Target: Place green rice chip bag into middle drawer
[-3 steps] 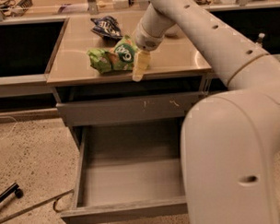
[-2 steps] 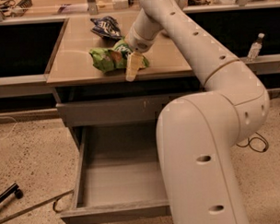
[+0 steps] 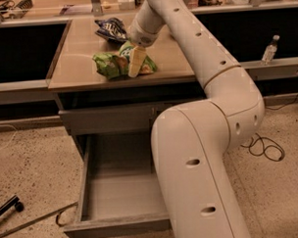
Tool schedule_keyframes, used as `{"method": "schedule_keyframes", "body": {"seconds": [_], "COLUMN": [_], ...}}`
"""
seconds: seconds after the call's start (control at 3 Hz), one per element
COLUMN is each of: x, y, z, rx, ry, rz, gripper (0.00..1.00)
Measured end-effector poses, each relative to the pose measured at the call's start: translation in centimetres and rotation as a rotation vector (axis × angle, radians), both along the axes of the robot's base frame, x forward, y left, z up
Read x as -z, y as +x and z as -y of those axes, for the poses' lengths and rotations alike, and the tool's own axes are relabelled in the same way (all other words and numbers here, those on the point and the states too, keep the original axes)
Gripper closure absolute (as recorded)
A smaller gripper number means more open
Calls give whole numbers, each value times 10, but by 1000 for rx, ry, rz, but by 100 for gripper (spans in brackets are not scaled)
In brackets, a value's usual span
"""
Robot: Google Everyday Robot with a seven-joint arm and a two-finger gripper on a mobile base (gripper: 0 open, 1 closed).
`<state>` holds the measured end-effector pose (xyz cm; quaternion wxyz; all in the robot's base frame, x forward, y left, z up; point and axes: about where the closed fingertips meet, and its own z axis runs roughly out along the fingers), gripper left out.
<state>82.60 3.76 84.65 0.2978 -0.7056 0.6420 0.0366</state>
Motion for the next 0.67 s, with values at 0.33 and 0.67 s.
{"method": "schedule_keyframes", "body": {"seconds": [0.33,0.67], "x": [0,0], "y": [0,0], "z": [0,0], "rx": [0,0], "ry": [0,0], "rz": [0,0], "gripper": [19,43]}}
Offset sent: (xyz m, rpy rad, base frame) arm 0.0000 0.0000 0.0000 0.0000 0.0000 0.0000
